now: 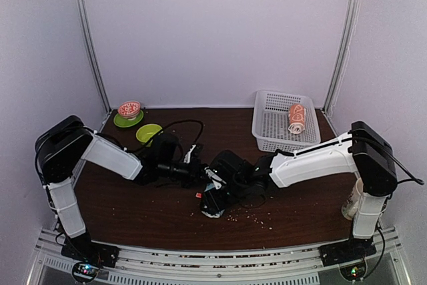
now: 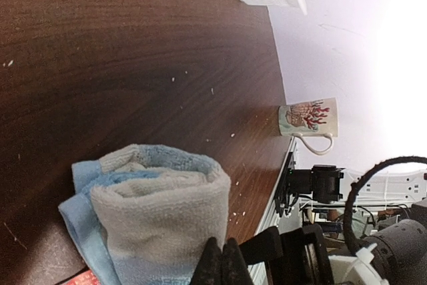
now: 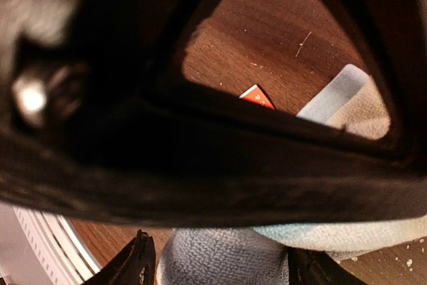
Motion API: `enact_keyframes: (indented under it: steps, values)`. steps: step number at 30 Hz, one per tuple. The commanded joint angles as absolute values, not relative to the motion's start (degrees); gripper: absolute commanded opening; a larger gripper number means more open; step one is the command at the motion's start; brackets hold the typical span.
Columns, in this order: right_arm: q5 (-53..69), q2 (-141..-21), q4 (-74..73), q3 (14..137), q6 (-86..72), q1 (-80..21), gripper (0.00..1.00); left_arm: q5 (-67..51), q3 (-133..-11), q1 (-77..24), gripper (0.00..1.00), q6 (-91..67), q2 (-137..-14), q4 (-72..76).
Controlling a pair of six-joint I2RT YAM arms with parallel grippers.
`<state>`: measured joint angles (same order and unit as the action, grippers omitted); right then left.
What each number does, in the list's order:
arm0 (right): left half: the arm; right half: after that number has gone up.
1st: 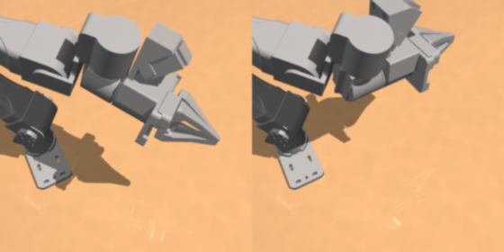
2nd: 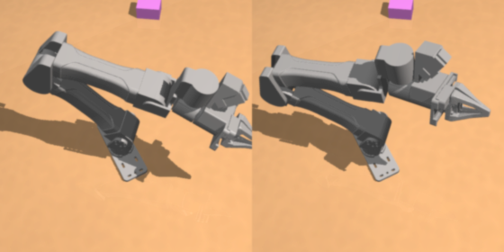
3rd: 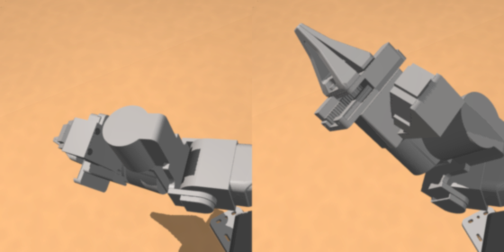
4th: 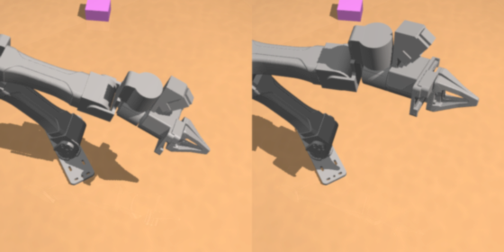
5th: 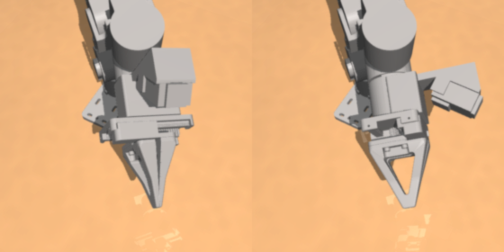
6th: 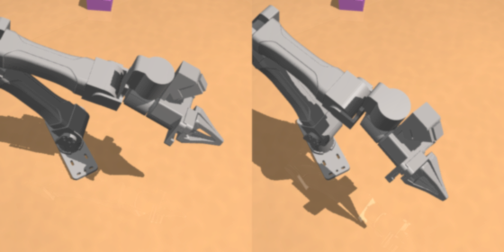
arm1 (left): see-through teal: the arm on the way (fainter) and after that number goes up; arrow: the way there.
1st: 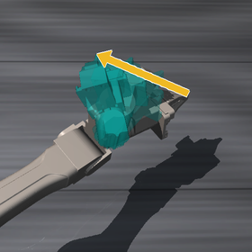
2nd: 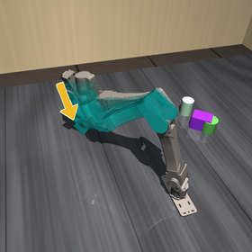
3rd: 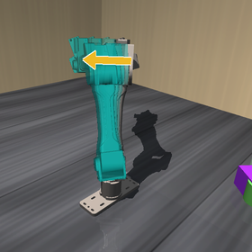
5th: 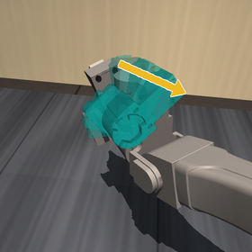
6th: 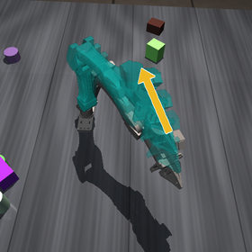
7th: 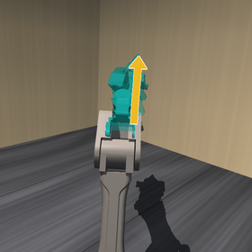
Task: Roll the towels
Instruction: Roll the towel at the center of the board.
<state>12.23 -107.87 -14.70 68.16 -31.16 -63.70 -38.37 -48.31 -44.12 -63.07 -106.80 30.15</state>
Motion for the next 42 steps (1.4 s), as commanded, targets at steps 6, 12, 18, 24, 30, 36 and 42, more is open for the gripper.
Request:
enact_keyframes:
  steps: [6, 12, 18, 24, 30, 36, 42]
  values:
    - [13.12, -109.73, -15.81, 68.93, -30.47, -63.29, 0.69, -39.32, -47.70, -44.16, 0.00, -62.81, -101.90, 34.24]
    - [12.92, -109.52, -16.00, 69.03, -30.59, -63.28, 0.69, -41.34, -52.19, -46.09, 0.00, -60.42, -107.66, 30.26]
    - [12.60, -108.63, -16.31, 68.72, -30.44, -63.29, 0.69, -42.28, -51.99, -46.68, 0.00, -61.73, -113.19, 32.29]
    - [11.32, -106.15, -16.77, 68.48, -30.97, -63.28, 0.70, -41.47, -52.87, -46.58, 0.00, -59.85, -115.95, 29.10]
    - [9.49, -101.81, -18.69, 66.02, -31.35, -63.23, 0.71, -40.26, -51.83, -46.16, 0.00, -61.01, -118.23, 30.04]
    - [7.78, -96.18, -20.65, 63.77, -32.25, -63.12, 0.72, -40.30, -52.49, -46.06, 0.00, -61.66, -120.20, 30.36]
    - [6.00, -89.86, -12.40, 55.90, -43.53, -59.15, 0.70, -39.24, -49.85, -45.63, 0.00, -63.02, -118.95, 32.53]
